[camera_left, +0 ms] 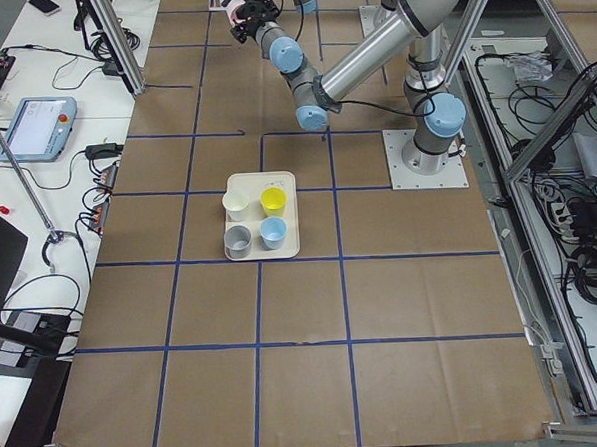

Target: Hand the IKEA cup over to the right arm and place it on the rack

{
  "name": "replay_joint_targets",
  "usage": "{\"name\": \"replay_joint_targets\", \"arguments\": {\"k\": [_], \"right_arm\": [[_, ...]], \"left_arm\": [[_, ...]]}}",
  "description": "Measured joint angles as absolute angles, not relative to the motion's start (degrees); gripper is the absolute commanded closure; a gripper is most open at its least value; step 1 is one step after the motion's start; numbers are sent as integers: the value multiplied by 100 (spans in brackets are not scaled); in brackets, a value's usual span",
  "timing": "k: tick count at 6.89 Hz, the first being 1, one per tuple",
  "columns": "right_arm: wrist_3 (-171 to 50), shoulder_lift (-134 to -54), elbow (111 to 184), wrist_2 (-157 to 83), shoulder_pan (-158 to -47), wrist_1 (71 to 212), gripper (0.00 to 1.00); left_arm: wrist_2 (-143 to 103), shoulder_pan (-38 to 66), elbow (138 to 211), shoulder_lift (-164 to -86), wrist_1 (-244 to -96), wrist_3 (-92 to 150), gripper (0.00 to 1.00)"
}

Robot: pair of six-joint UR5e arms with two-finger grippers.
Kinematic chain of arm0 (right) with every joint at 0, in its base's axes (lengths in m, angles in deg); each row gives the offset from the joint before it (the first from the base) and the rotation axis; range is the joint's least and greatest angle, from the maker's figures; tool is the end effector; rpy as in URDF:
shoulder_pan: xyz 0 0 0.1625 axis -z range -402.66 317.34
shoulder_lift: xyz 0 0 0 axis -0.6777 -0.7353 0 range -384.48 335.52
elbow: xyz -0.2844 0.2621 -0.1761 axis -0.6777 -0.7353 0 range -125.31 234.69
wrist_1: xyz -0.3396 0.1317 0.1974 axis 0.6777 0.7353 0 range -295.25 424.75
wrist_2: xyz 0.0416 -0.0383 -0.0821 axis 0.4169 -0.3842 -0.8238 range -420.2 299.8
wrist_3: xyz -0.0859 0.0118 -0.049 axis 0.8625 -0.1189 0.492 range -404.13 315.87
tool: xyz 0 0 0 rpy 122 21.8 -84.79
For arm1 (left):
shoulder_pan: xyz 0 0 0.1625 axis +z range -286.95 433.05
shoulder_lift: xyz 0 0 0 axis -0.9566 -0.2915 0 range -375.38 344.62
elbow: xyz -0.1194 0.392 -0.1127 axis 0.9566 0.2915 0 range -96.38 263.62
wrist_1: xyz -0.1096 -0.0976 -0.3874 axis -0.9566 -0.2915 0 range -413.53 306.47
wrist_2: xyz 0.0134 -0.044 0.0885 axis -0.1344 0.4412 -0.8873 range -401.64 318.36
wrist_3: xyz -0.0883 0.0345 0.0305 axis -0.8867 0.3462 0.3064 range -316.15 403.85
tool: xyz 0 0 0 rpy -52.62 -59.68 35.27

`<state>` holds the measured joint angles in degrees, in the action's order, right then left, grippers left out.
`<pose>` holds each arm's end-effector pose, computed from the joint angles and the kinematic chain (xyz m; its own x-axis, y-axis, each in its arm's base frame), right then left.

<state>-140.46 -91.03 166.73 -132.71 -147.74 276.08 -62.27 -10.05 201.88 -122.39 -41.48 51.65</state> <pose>0.3034 -0.4989 0.3461 0.0300 0.2930 -0.9557 0.8471 0.5000 0.1799 -0.1666 -0.5081 0.3545 -0.4485 0.8021 0.3943 -0.0049 0.4390 -0.8985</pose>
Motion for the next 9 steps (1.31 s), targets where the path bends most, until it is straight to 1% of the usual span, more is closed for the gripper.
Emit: {"name": "replay_joint_targets", "arguments": {"k": [2,4,7,9], "right_arm": [[-13638,-9069,16636,-13171,-14593,27593,61],[-12490,-9100,16598,-12665,-14071,27577,64],[-9600,-9124,16561,-12400,-13144,27537,64],[-7248,-9169,16534,-12320,-12567,27540,70]], "left_arm": [[-6759,-853,20188,-11860,-5059,5104,1],[-7669,-737,20164,-11280,-6460,5103,1],[-9692,-737,19914,-11037,-7954,5100,1],[-10827,-787,19424,-10936,-9311,4916,1]]}}
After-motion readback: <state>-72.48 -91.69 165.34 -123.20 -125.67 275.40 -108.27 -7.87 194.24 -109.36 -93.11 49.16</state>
